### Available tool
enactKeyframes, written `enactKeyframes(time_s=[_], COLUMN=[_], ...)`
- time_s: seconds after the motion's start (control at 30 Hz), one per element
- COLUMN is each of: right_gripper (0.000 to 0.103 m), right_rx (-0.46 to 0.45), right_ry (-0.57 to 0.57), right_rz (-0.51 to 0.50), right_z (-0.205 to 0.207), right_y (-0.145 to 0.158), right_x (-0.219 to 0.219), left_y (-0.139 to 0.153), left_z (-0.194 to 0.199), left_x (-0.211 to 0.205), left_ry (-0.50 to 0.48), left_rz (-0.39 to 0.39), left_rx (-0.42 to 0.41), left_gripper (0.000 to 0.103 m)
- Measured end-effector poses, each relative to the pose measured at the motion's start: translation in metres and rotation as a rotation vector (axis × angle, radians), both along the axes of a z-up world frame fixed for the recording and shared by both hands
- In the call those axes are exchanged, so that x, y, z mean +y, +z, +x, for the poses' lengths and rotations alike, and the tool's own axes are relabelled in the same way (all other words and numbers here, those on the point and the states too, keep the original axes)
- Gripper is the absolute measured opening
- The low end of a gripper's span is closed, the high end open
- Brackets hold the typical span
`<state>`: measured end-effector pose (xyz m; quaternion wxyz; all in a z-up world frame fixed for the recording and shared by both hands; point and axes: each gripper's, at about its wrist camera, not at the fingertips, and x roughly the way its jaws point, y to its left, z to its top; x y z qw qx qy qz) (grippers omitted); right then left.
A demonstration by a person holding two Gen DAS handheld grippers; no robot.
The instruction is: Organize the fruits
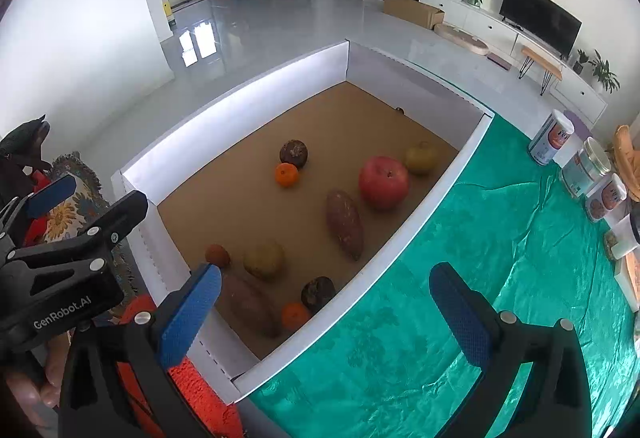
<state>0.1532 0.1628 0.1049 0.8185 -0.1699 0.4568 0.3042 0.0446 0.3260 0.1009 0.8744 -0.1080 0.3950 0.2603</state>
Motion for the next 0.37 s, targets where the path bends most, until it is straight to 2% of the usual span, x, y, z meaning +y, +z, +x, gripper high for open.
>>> enactKeyframes(time_s=[0.27,0.37], right_gripper=[0.103,0.103], right_rx=[0.001,0.005], right_ry=[0.0,0.001], right_rz=[0.0,-0.001], right_z=[0.0008,0.001], right_y=[0.0004,-0.0013], right_x=[0.0044,0.0061], left_y=[-0.0003,-0.0003], left_z=[-0.0023,-0.0047], left_x=[0.005,0.0044], left_ry=[-0.007,0.009], left_rz=[-0.033,-0.011], left_rx=[-0.015,-0.019], left_gripper=[0.102,0.102])
